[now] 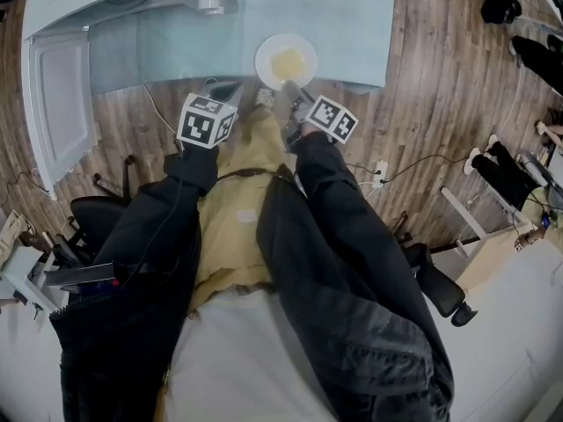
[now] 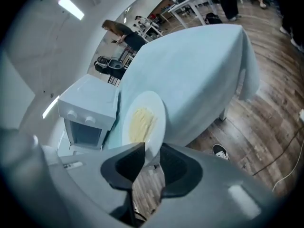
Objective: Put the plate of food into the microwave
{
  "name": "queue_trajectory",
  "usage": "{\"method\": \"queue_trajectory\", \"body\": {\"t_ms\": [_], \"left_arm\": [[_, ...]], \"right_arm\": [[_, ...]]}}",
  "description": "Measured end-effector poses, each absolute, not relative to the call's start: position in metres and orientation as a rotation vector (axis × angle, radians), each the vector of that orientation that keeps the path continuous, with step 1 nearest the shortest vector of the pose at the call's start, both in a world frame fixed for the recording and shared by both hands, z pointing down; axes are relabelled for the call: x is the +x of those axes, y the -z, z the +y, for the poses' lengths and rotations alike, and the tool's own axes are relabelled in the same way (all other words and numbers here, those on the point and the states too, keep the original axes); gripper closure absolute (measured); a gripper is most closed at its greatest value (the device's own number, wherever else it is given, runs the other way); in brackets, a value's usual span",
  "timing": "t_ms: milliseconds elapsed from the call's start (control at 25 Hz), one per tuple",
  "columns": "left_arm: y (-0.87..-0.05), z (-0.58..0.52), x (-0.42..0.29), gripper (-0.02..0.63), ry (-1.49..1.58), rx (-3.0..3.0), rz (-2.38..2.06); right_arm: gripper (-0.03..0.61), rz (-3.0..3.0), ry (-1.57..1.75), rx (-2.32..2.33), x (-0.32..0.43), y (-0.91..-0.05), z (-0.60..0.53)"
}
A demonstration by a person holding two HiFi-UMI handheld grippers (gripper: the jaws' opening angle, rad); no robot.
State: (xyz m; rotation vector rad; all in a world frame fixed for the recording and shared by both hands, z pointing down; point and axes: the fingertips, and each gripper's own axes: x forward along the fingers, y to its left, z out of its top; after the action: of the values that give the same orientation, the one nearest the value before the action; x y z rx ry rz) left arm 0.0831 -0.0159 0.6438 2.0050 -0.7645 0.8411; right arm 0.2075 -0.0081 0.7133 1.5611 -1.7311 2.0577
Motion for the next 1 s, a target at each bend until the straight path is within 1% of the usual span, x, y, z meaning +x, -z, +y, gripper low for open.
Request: {"method": "queue_trajectory", "body": {"t_ms": [160,360,480,760,1000], "left_arm": [[-0.648,-0.015,0.082,0.618,-0.83,1.996,-0.773],[-0.642,-0.015,0.07,0.618,-0.818,1.988,-0.791],[-0.641,-0.013,0.062,0.618,-0.81,1.983,-0.802],[-0.639,-0.012,0.043,0.618,-0.781,1.969,-0.834],[-0.64,-0.011,0.021,0.618,-0.748,1.937,-0.877]], "right_arm": [[0.498,-1.75,-2.131,1.557,0.211,-0.713,-0.008],[0.554,-1.84,-2.234,1.582,0.211,-0.696,-0.012],[0.566,-1.918,-2.25,1.585,0.209,-0.686,-0.014],[0.571,-2.012,-2.254,1.557,0.198,-0.674,-0.017],[0.571,-2.114,-2.222,1.356,0.156,-0.664,-0.026]]}}
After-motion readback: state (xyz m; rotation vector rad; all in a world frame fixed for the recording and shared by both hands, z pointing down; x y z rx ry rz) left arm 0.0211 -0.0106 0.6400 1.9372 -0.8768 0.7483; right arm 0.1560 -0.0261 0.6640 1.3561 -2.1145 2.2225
